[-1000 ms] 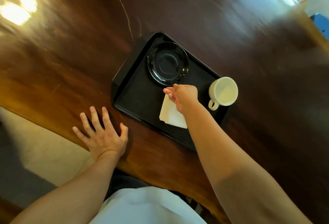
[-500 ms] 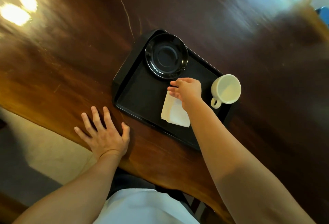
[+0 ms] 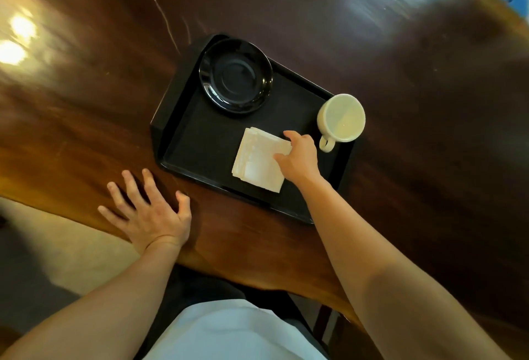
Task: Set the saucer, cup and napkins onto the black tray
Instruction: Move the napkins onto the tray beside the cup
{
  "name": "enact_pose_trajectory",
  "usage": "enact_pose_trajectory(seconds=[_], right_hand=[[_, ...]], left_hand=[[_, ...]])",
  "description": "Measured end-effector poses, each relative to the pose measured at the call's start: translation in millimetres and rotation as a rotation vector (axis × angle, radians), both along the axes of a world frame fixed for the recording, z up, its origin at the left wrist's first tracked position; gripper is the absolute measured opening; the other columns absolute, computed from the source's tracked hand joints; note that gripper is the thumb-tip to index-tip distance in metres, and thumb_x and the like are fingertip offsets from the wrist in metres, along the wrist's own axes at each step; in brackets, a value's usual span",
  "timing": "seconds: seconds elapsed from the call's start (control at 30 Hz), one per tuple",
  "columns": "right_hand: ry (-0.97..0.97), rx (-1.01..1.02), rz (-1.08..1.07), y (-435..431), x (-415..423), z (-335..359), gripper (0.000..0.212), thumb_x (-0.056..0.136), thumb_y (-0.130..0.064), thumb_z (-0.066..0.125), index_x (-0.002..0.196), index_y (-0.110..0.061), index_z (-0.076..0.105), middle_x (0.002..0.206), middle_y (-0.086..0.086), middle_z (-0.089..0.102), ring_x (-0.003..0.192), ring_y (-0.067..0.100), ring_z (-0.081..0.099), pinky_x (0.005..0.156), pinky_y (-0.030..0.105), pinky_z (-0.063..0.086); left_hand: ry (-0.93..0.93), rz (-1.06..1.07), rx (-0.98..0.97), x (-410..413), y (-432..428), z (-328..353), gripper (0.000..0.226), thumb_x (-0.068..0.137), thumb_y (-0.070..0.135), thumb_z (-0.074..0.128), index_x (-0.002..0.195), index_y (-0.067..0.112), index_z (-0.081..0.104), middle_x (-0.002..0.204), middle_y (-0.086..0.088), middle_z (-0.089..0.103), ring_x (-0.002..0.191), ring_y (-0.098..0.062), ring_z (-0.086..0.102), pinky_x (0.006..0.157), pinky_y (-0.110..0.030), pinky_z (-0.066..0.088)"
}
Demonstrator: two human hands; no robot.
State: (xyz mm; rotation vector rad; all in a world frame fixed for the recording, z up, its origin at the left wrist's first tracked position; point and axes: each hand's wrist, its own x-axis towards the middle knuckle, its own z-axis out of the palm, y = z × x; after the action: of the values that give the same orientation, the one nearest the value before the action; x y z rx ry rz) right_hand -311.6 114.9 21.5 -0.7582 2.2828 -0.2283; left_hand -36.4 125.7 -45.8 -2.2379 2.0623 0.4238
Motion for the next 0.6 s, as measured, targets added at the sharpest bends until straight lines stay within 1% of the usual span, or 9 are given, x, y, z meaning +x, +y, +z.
enact_pose_trajectory(seconds=[0.1,0.13,0.2,0.27,0.33,0.4,0.47,0.5,0.6], right_hand=[[-0.069,-0.044,-0.173,1,2,-3,0.057,0.088,-0.009,0.072,0.139,-0.022,0.051,0.133,0.011,0.050,0.116,0.026,0.057,0.086,0.033,0.055],[-0.087,-0.064,-0.247,3,3,-3,0.048,0.087,-0.009,0.072,0.131,-0.022,0.057,0.126,0.010,0.054,0.109,0.026,0.060,0.077,0.033,0.058],[-0.101,-0.105,-0.380,6,3,-4,0.027,0.085,-0.009,0.071,0.109,-0.021,0.063,0.111,0.006,0.060,0.099,0.024,0.063,0.060,0.028,0.053],[-0.107,-0.136,-0.521,12,4,-6,0.019,0.085,-0.009,0.069,0.098,-0.021,0.062,0.105,0.004,0.062,0.094,0.021,0.062,0.058,0.024,0.049],[-0.114,-0.166,-0.670,19,7,-10,0.019,0.085,-0.010,0.070,0.095,-0.023,0.060,0.107,0.003,0.061,0.090,0.017,0.060,0.060,0.025,0.053],[-0.104,-0.172,-0.789,26,10,-14,0.021,0.085,-0.013,0.073,0.095,-0.024,0.057,0.108,0.003,0.061,0.091,0.018,0.061,0.070,0.033,0.061],[-0.102,-0.179,-0.880,33,12,-17,0.022,0.086,-0.017,0.074,0.095,-0.024,0.055,0.108,0.003,0.060,0.094,0.020,0.063,0.078,0.039,0.062],[-0.105,-0.187,-0.914,36,12,-17,0.023,0.087,-0.018,0.075,0.096,-0.023,0.055,0.108,0.003,0.060,0.093,0.021,0.063,0.075,0.037,0.063],[-0.128,-0.211,-0.956,43,10,-14,0.023,0.089,-0.019,0.075,0.101,-0.020,0.056,0.105,0.002,0.058,0.090,0.020,0.065,0.055,0.024,0.057]], left_hand=[[0.005,0.003,-0.007,0,0,0,0.078,0.092,0.051,0.051,0.157,0.016,0.029,0.168,-0.019,0.020,0.156,-0.044,0.010,0.122,-0.067,0.001],[0.009,0.002,-0.012,-1,0,0,0.078,0.091,0.052,0.048,0.157,0.016,0.029,0.168,-0.019,0.020,0.156,-0.044,0.010,0.122,-0.067,0.001],[0.017,-0.001,-0.018,-1,0,1,0.079,0.089,0.054,0.043,0.157,0.015,0.030,0.167,-0.019,0.021,0.156,-0.044,0.011,0.121,-0.067,0.002],[0.014,-0.003,-0.022,0,1,1,0.079,0.089,0.054,0.041,0.157,0.015,0.029,0.167,-0.019,0.021,0.156,-0.044,0.011,0.121,-0.068,0.002],[0.012,-0.002,-0.025,0,1,0,0.079,0.089,0.055,0.041,0.156,0.016,0.029,0.167,-0.019,0.021,0.156,-0.044,0.012,0.121,-0.068,0.003],[0.013,-0.001,-0.027,0,1,-1,0.079,0.089,0.055,0.041,0.156,0.015,0.030,0.167,-0.019,0.021,0.156,-0.044,0.012,0.121,-0.068,0.003],[0.014,0.004,-0.028,-1,2,0,0.079,0.089,0.054,0.041,0.156,0.015,0.030,0.167,-0.019,0.022,0.156,-0.044,0.012,0.122,-0.068,0.003],[0.015,0.007,-0.030,-1,1,0,0.079,0.089,0.054,0.041,0.156,0.015,0.030,0.167,-0.019,0.022,0.156,-0.044,0.011,0.122,-0.068,0.003],[0.015,0.010,-0.032,-2,2,1,0.079,0.089,0.055,0.040,0.156,0.015,0.031,0.167,-0.019,0.022,0.156,-0.044,0.011,0.122,-0.068,0.003]])
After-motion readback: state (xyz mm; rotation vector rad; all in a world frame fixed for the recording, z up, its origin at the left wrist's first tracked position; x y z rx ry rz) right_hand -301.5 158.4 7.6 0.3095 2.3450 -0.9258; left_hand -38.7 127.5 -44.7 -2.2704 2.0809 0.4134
